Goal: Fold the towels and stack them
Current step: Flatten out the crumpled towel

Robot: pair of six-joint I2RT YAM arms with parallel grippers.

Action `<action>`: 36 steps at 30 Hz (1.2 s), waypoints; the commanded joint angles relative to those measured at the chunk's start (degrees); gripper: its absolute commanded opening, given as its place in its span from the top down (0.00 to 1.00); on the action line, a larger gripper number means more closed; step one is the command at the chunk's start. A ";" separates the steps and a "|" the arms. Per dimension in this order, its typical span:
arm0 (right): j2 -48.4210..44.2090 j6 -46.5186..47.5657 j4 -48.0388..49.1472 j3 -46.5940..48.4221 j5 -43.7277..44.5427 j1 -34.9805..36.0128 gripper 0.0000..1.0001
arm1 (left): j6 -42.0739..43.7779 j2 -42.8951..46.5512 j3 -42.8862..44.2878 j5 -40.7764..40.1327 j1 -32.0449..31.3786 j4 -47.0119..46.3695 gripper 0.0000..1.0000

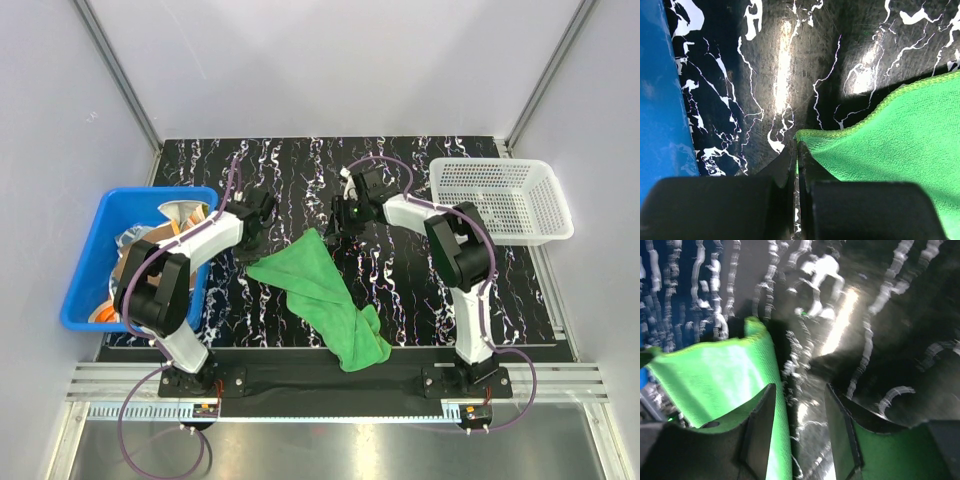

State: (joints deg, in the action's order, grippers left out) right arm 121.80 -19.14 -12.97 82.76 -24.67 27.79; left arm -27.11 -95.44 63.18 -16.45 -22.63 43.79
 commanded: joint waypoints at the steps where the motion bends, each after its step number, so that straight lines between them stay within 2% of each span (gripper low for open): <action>1: 2.30 -0.64 3.66 3.89 -6.88 0.42 0.49 | -0.48 0.34 0.10 -0.52 0.22 -0.90 1.00; 6: 5.82 -2.30 5.41 5.48 -11.89 0.77 0.50 | 0.13 -0.10 0.02 1.32 0.22 -2.39 1.00; 9: 6.43 -4.32 7.86 4.78 -13.56 0.86 0.53 | 0.39 -0.54 1.33 3.26 0.22 -3.09 1.00; 10: 6.17 -5.20 8.05 4.60 -13.04 0.86 0.66 | 0.48 -0.54 1.77 5.35 0.22 -3.45 1.00; 12: 4.16 -5.12 7.70 3.55 -10.33 0.77 0.80 | 0.66 -0.10 2.65 9.39 0.13 -5.81 1.00; 13: 2.67 -4.60 7.26 2.94 -9.01 0.60 0.85 | 0.75 0.34 2.65 15.68 0.05 -7.30 1.00; 14: -1.43 -4.16 6.39 1.10 -7.17 0.34 1.00 | 0.22 0.95 2.57 19.49 -0.13 -11.32 1.00; 15: -4.00 -3.11 3.42 0.04 -1.50 0.25 1.00 | -0.39 2.26 2.65 22.48 -1.26 -13.19 1.00; 16: -6.98 -2.49 1.30 -1.10 2.04 -0.19 1.00 | -1.18 2.97 3.44 26.17 -2.32 -14.77 1.00; 17: -12.93 -1.96 -3.33 -3.29 9.21 -0.19 1.00 | -2.41 3.50 4.57 26.72 -3.55 -16.61 1.00; 20: -23.84 -2.39 -12.56 -6.81 18.74 -0.19 1.00 | -4.25 3.68 10.55 26.12 -9.17 -15.15 1.00; 22: -30.61 -5.37 -15.93 -8.83 22.10 -0.19 1.00 | -5.49 2.98 13.36 23.50 -10.85 -12.78 1.00; 25: -34.95 -9.24 -16.83 -13.14 22.56 -0.02 1.00 | -6.81 2.28 12.41 17.10 -9.80 -8.82 1.00; 27: -34.44 -9.60 -12.97 -16.04 19.66 0.33 1.00 | -6.37 1.14 9.78 16.54 -7.27 -7.49 1.00; 31: -28.04 -9.08 -6.90 -17.55 17.11 0.42 0.85 | -4.44 -2.20 7.14 7.60 -4.97 -5.04 1.00; 32: -24.54 -8.29 -7.33 -15.63 17.72 0.42 0.78 | -3.66 -3.34 6.87 6.61 -4.62 -4.25 1.00; 36: -20.20 -2.86 -9.70 -10.87 20.71 0.25 0.63 | -2.51 -4.67 5.38 5.46 -3.03 -4.85 1.00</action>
State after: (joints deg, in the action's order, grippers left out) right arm 101.75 -25.89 -21.58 67.92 -6.44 27.86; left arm -31.29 -99.94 69.14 -6.52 -25.80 38.17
